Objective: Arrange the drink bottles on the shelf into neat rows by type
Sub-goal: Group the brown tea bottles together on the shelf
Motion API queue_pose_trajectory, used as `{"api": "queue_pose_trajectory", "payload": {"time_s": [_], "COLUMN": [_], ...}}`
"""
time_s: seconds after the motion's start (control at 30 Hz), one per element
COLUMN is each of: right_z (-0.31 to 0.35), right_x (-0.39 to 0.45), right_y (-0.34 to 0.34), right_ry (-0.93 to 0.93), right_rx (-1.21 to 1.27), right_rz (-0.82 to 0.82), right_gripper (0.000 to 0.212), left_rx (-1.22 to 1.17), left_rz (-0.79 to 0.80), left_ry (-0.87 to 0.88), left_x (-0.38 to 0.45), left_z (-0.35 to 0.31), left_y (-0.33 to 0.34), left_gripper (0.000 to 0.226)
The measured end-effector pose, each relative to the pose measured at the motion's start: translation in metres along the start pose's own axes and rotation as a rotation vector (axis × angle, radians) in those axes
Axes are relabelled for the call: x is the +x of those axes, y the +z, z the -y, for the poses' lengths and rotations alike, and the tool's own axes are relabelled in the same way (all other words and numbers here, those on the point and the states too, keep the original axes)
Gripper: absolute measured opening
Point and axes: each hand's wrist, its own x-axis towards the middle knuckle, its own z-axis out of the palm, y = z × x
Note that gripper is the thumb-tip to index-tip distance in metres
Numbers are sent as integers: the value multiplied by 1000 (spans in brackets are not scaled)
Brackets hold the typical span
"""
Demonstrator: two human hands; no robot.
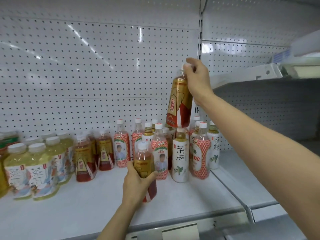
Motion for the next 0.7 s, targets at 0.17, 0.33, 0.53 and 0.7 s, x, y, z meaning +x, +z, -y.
{"api": "queue_pose_trajectory", "payload": {"time_s": [0.17,0.33,0.53,0.7], "right_z": [-9,-36,-49,-48], "right_x": [-56,-117,-172,-200], "right_y": [10,44,83,109], "right_ry": [42,141,192,237], "right_rx": [112,168,165,217], "right_rz": [175,351,511,603], "right_gripper": [36,32,33,32], "left_rx": [106,236,274,195], "left_rz": [-174,-314,-411,-198], "left_ry": [-16,-62,-100,-119], "left_x": [-10,-22,-35,-38], "left_z": [10,16,33,56], "left_y": [-32,-70,-106,-129], "left_gripper": [67,70,84,98]}}
